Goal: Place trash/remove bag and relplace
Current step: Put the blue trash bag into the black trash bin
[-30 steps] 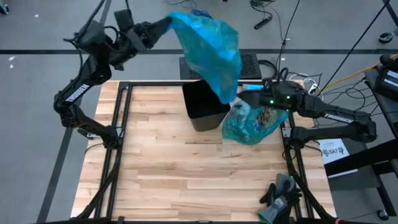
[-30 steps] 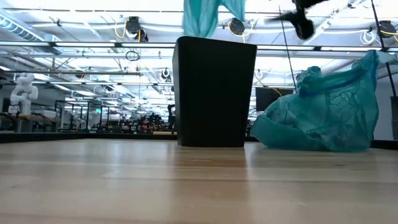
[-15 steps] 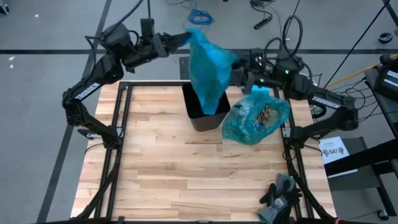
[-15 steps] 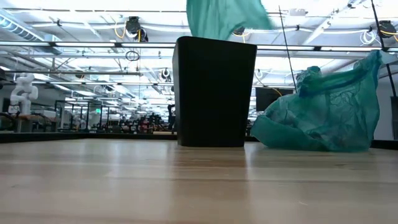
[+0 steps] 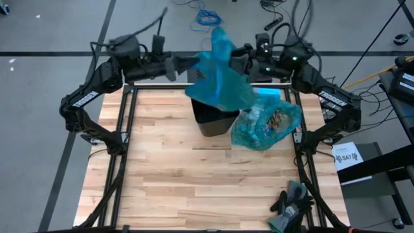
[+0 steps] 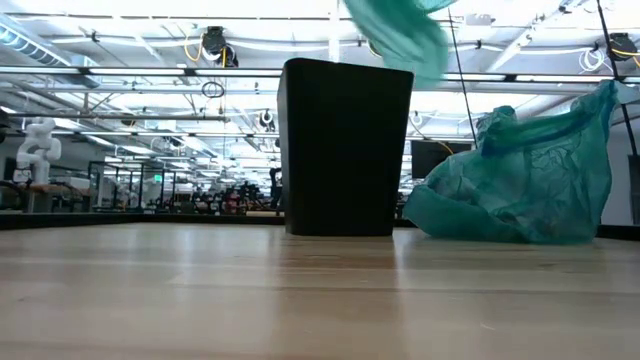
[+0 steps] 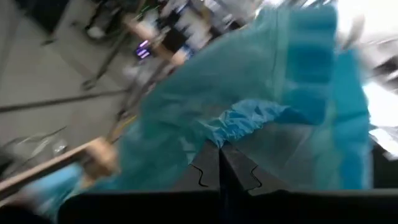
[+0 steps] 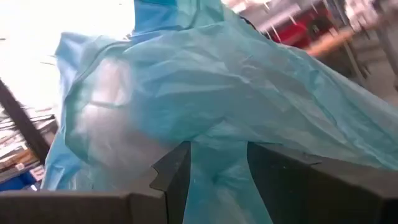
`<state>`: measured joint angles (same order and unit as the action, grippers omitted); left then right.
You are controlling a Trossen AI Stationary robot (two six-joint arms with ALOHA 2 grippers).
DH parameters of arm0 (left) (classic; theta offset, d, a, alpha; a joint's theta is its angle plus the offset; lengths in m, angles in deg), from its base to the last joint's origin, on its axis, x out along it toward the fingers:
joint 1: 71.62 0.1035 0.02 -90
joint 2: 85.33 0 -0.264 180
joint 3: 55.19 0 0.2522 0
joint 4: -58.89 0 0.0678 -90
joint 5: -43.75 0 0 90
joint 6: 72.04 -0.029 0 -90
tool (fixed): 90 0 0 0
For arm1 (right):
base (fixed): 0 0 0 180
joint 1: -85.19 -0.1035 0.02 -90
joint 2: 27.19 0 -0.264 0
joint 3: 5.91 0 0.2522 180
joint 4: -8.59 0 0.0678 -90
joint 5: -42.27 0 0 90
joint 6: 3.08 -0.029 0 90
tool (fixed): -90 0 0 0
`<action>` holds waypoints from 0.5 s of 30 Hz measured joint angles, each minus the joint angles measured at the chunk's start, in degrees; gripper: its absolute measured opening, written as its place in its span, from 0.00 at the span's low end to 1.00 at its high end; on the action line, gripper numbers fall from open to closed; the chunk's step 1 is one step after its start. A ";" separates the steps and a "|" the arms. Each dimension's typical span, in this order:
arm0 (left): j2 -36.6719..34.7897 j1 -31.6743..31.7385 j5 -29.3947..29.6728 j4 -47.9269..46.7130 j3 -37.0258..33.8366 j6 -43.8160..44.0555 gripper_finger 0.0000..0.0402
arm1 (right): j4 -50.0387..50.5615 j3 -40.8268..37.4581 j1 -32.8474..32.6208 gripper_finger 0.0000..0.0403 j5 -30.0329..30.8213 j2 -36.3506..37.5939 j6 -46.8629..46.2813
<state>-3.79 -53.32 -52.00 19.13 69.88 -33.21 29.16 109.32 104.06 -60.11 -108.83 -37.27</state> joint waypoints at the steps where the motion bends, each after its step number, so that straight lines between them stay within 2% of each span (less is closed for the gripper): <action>1: 0.00 0.01 0.75 -2.03 0.00 -0.21 0.00 | 1.47 0.00 0.22 0.37 0.04 -0.18 -0.70; 7: -0.63 0.09 2.26 -5.26 -0.09 -3.23 0.00 | 8.37 0.00 -2.09 0.37 0.02 -2.81 1.01; 15: -5.98 0.10 7.62 -4.26 -0.07 -6.34 0.00 | 7.80 0.00 -4.41 0.37 0.00 -5.25 1.81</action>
<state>-9.77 -53.22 -44.38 14.87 69.81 -39.55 36.96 109.32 99.65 -60.10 -114.08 -35.46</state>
